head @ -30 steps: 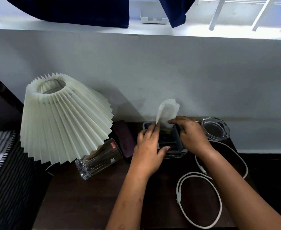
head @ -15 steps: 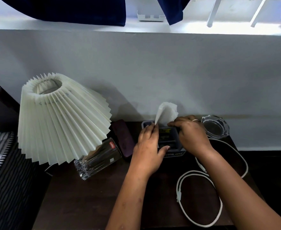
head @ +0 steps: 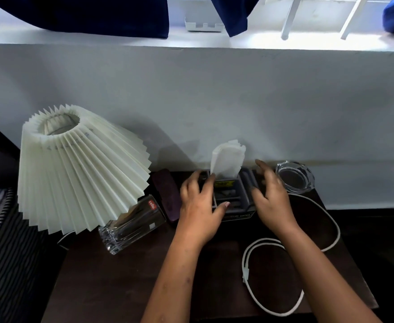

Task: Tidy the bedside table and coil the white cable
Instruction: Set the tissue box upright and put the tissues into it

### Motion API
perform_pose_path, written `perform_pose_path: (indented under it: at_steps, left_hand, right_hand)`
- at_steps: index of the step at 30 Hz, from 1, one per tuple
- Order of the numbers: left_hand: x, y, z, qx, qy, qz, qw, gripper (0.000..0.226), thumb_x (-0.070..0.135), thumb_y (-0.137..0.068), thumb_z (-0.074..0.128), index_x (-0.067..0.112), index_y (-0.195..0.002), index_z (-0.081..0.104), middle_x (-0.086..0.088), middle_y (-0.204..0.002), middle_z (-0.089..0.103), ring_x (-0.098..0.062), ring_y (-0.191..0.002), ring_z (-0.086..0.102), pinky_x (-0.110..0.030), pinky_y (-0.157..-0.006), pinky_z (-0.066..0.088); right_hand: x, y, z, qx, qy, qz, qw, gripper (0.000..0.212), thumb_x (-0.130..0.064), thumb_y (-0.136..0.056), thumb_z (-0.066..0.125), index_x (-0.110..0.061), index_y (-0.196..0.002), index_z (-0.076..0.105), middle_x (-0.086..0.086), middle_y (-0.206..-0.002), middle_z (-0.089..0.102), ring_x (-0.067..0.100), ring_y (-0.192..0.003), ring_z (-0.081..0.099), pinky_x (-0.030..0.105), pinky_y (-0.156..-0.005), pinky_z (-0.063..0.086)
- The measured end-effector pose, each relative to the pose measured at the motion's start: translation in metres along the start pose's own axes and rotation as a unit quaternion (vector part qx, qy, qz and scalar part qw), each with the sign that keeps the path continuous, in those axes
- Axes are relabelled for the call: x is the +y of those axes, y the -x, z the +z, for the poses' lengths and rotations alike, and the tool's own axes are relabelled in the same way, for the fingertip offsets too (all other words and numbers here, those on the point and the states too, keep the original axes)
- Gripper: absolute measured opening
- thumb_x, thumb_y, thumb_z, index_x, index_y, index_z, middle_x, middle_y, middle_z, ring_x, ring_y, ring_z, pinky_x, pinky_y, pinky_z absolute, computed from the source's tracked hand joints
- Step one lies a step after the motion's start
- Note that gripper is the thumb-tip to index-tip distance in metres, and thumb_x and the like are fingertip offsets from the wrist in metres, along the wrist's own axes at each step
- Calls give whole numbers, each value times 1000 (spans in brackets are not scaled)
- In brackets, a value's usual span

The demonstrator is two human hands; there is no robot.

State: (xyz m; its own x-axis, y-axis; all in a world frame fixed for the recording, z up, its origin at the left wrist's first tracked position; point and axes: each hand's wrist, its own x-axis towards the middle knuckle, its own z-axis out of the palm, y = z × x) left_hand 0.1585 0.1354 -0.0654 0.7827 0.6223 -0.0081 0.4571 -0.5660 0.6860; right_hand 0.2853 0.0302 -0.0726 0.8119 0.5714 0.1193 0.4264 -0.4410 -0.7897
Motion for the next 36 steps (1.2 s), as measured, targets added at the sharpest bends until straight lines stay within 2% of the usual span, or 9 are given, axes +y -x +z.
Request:
perform_pose_path:
  at_steps: [5, 7, 11, 15, 22, 25, 27, 33, 36]
  left_hand:
    - [-7, 0, -12, 1, 97, -57, 994, 84, 33, -78, 69, 32, -145, 17, -1, -152, 20, -24, -140, 22, -38, -112, 25]
    - [-12, 1, -16, -15, 115, -75, 990, 90, 33, -75, 72, 30, -145, 16, -2, -146, 37, -23, -135, 35, -36, -108, 33]
    - [-15, 3, -21, -19, 99, -124, 987, 83, 35, -73, 74, 21, -142, 30, -5, -134, 54, -22, -125, 49, -30, -98, 40]
    - [-13, 2, -14, 31, 105, -113, 988, 58, 30, -80, 69, 18, -131, 45, -5, -127, 59, -21, -119, 53, -27, -95, 41]
    - [-17, -1, 0, 10, 165, -95, 982, 67, 24, -81, 68, 29, -139, 35, 1, -123, 62, -14, -117, 56, -21, -97, 42]
    - [-18, -1, 4, -1, 162, -85, 983, 70, 22, -80, 68, 29, -140, 32, 0, -125, 60, -13, -116, 55, 5, -77, 34]
    - [-18, -1, 4, -3, 165, -83, 983, 72, 20, -80, 69, 29, -140, 31, 0, -126, 59, -12, -115, 55, 11, -65, 31]
    - [-19, 0, 3, -7, 160, -75, 984, 75, 23, -78, 71, 30, -141, 29, 5, -127, 59, -6, -107, 57, 8, -67, 32]
    - [-18, 0, 3, -13, 157, -66, 985, 78, 25, -78, 71, 29, -142, 27, 5, -129, 58, -6, -113, 55, -6, -85, 36]
  right_hand:
    - [2, 23, -4, -27, -88, 121, 988, 57, -22, -91, 55, -25, -142, 30, 6, -134, 52, 19, -123, 48, 30, -100, 38]
    - [2, 28, 0, -57, -103, 147, 982, 56, -28, -93, 52, -29, -143, 27, 3, -132, 53, 19, -118, 51, 39, -100, 44]
    - [-2, 28, 4, -65, -151, 161, 973, 55, -27, -95, 48, -32, -145, 25, -6, -119, 47, 14, -102, 52, 40, -79, 56]
    - [1, 28, 9, -47, -163, 133, 976, 55, -22, -96, 46, -29, -146, 23, -8, -119, 44, 12, -105, 51, 37, -87, 53]
    - [23, 14, 15, -69, -153, 83, 982, 62, -21, -94, 50, -44, -143, 19, -41, -119, 40, 9, -123, 47, 48, -106, 41]
    - [31, 7, 15, -76, -177, 70, 979, 63, -21, -94, 51, -59, -134, 21, -26, -140, 40, 9, -134, 37, 50, -110, 35]
    - [32, 5, 17, -75, -180, 64, 979, 63, -20, -94, 50, -57, -136, 21, -14, -148, 38, 9, -137, 34, 49, -112, 33]
    - [28, 3, 18, -89, -215, 62, 971, 67, -10, -94, 50, -44, -140, 16, -7, -150, 34, 8, -137, 32, 41, -117, 25]
    - [28, 2, 19, -90, -212, 61, 971, 68, -9, -93, 51, -40, -143, 16, -7, -150, 34, 9, -137, 32, 39, -117, 25]
